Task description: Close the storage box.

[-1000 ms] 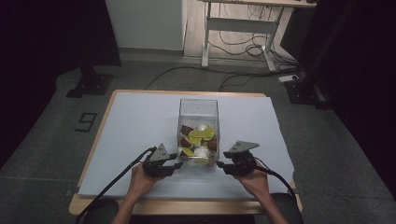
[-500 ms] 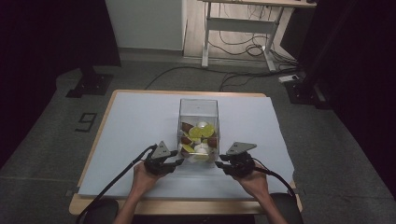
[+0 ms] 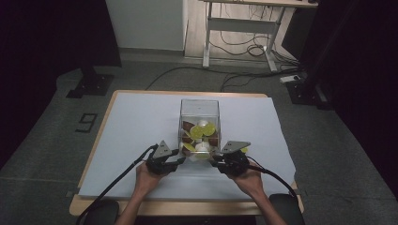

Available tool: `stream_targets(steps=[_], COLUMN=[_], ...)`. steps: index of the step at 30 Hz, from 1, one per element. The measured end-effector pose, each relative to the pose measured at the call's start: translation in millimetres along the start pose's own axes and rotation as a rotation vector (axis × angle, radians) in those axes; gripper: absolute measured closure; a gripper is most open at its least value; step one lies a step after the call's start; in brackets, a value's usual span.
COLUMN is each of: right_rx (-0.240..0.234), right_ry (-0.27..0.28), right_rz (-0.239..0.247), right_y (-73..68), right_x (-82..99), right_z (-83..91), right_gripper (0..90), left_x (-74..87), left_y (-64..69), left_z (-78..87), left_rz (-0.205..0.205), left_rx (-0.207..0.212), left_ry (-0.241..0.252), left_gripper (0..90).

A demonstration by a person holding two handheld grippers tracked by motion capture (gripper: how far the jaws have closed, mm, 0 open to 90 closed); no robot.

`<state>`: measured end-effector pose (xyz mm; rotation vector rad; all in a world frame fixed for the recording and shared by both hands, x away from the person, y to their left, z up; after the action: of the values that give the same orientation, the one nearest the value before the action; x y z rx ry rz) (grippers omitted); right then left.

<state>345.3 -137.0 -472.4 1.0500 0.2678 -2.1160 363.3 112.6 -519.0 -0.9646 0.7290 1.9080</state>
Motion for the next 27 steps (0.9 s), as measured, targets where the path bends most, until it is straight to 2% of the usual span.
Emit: stream_targets(steps=[10,14,19,27], right_rx=[-0.015,-0.001,-0.009,0.009], right_ry=[0.014,0.012,0.007,0.015], right_rz=[0.004,0.011,0.017,0.020], right_y=[-5.5,-5.6,-5.5,-3.7], right_x=[-9.4,-10.9,-11.6,-13.5], right_z=[-5.6,-7.7,-9.2,-12.1], right_gripper=[77.7,80.9,80.7,80.6], left_x=[0.2,0.2,0.2,0.9], left_y=[0.2,0.4,0.7,0.2], left_z=[-0.7,-0.8,-0.5,1.3], left_rz=[0.000,0.001,-0.001,0.001], left_rx=[-0.004,-0.006,-0.010,-0.023], left_ry=[0.003,0.004,0.002,-0.019], left_gripper=[54.1,54.0,54.1,52.0])
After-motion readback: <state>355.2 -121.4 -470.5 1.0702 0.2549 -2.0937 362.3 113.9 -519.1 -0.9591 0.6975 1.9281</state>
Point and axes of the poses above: each handheld gripper's, and its own axes: z roughly backward along the jaws, x roughly out of its underside, y roughly to its right, the point moved 3 cm from there along -z, roughly forward along the jaws, and after that the axes turned 12 degrees about x, right-handed, at the moved point
